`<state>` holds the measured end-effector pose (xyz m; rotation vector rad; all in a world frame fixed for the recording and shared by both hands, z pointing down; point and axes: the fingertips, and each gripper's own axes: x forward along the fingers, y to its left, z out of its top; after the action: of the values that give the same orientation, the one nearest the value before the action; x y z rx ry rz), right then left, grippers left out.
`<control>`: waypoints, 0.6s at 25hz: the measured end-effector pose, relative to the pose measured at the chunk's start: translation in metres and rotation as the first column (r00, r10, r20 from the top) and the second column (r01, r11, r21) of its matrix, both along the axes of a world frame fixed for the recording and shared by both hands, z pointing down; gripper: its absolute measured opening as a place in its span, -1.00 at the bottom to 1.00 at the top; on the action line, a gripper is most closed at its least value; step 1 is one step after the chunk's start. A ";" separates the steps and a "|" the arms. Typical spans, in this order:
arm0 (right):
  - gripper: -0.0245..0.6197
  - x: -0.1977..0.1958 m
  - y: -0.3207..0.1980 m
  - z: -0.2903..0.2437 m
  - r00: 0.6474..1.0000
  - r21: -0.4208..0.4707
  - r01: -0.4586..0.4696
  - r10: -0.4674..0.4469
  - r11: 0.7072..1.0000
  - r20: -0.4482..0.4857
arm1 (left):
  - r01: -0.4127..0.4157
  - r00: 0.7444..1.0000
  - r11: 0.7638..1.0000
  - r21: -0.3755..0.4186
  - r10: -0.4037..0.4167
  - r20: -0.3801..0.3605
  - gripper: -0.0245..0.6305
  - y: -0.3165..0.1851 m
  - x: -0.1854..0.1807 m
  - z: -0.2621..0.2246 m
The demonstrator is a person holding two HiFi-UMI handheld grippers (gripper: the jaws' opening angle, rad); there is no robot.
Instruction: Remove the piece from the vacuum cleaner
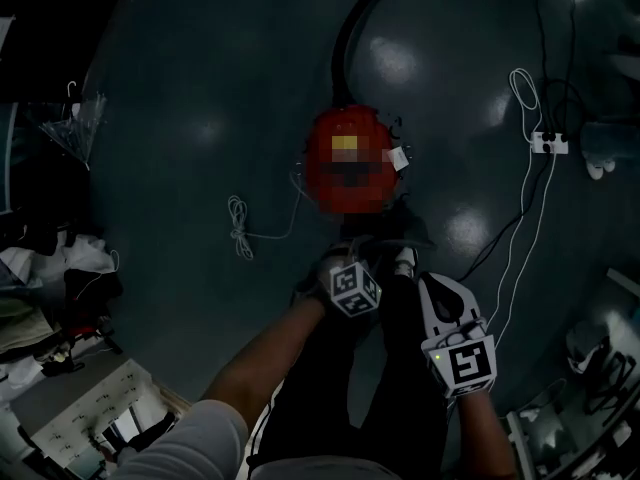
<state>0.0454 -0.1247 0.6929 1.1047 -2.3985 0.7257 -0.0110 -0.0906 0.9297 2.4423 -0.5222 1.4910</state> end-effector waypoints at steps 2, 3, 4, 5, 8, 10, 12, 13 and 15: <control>-0.87 0.002 -0.005 0.005 1.000 0.000 0.003 -0.003 1.000 0.001 | -0.042 0.999 0.999 -0.008 0.042 0.027 -0.56 0.003 0.003 0.017; -0.87 0.003 -0.007 0.008 1.000 0.001 0.005 -0.005 1.000 0.001 | -0.063 0.997 0.998 -0.010 0.064 0.044 -0.56 0.003 0.003 0.026; -0.87 0.003 -0.009 0.010 1.000 0.002 0.006 -0.006 1.000 0.000 | -0.081 0.995 0.997 -0.010 0.082 0.061 -0.56 0.004 0.003 0.034; -0.87 0.004 -0.010 0.013 1.000 0.003 0.006 -0.006 1.000 -0.001 | -0.096 0.992 0.995 -0.008 0.096 0.077 -0.56 0.004 0.003 0.041; -0.87 0.007 -0.012 0.019 1.000 0.000 -0.002 0.002 1.000 -0.004 | -0.130 0.984 0.992 0.000 0.129 0.126 -0.56 0.006 0.003 0.060; -0.87 0.008 -0.012 0.021 1.000 -0.005 -0.010 0.010 1.000 -0.008 | -0.147 0.978 0.989 -0.003 0.146 0.147 -0.56 0.009 0.003 0.068; -0.87 0.009 -0.012 0.022 1.000 -0.009 -0.016 0.016 1.000 -0.010 | -0.149 0.977 0.989 0.007 0.146 0.158 -0.68 0.007 0.002 0.070; -0.87 0.010 -0.011 0.023 1.000 -0.013 -0.019 0.019 1.000 -0.011 | -0.148 0.977 0.989 0.015 0.144 0.160 -0.71 0.005 0.002 0.070; -0.87 0.011 -0.009 0.024 1.000 -0.026 -0.024 0.024 0.999 -0.016 | -0.151 0.977 0.988 0.021 0.146 0.155 -0.78 0.006 0.002 0.070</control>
<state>0.0563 -0.1337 0.7172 1.1265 -2.3594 0.7517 -0.0092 -0.0846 0.9997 2.4518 -0.4032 1.7532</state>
